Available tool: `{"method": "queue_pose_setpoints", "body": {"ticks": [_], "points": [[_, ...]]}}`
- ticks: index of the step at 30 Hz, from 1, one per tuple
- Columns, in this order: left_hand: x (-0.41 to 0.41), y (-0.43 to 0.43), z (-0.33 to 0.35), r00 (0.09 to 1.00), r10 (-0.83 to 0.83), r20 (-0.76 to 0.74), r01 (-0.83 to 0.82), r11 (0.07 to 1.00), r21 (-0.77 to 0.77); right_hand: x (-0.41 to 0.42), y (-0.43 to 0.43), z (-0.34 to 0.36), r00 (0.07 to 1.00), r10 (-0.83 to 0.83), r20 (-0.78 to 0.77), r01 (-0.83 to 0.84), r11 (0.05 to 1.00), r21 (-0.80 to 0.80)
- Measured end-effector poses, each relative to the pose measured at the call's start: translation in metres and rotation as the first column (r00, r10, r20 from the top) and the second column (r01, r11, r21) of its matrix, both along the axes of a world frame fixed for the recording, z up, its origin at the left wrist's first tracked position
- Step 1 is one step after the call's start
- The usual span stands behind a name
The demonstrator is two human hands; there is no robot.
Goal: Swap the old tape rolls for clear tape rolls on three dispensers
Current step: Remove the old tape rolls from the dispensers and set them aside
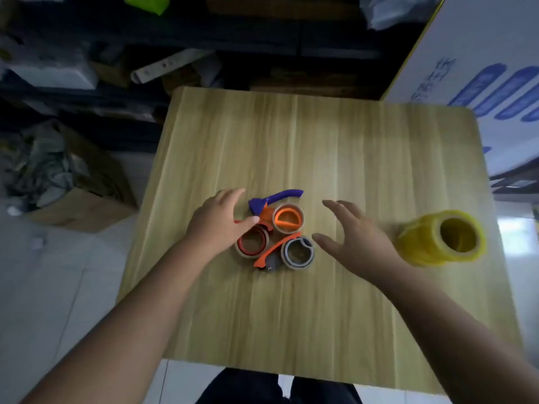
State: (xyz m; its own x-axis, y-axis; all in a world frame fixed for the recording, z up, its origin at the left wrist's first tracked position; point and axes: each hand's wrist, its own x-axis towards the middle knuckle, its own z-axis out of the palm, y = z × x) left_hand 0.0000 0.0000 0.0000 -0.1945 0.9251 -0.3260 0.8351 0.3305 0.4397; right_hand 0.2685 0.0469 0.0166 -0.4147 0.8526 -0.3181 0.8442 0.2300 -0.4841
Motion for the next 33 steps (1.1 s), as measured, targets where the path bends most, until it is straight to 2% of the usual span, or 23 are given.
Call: {"method": "queue_pose_setpoints", "body": {"ticks": [3,6,12,15,22,27,33], "points": [[0.012,-0.002,-0.036,0.998,0.057,0.007,-0.057,0.998,0.019,-0.011,0.002,-0.044,1.000,-0.005,0.016,0.006,0.998,-0.058],[0.038,-0.010,-0.066,1.000,0.004,0.012,-0.003,0.994,-0.107,-0.024,-0.011,-0.090,1.000,0.001,0.019,0.002,0.992,-0.128],[0.063,-0.011,-0.105,0.978,-0.127,-0.164,0.096,0.978,-0.184,-0.027,-0.034,-0.139,0.997,-0.020,0.072,0.030,0.991,-0.133],[0.067,-0.013,-0.113,0.965,-0.151,-0.216,0.115,0.978,-0.171,-0.025,-0.035,-0.151,0.996,-0.016,0.083,0.026,0.992,-0.125],[0.078,-0.010,-0.115,0.985,-0.096,-0.141,0.076,0.987,-0.139,-0.004,-0.043,-0.159,0.990,-0.098,0.099,0.110,0.985,-0.133],[0.091,-0.004,-0.120,0.991,0.133,0.006,-0.132,0.983,-0.126,0.016,-0.061,-0.167,0.961,-0.258,0.102,0.267,0.959,-0.097],[0.090,-0.012,-0.123,0.996,0.091,-0.011,-0.088,0.924,-0.372,0.007,-0.066,-0.174,0.951,-0.307,0.038,0.309,0.947,-0.089]]}}
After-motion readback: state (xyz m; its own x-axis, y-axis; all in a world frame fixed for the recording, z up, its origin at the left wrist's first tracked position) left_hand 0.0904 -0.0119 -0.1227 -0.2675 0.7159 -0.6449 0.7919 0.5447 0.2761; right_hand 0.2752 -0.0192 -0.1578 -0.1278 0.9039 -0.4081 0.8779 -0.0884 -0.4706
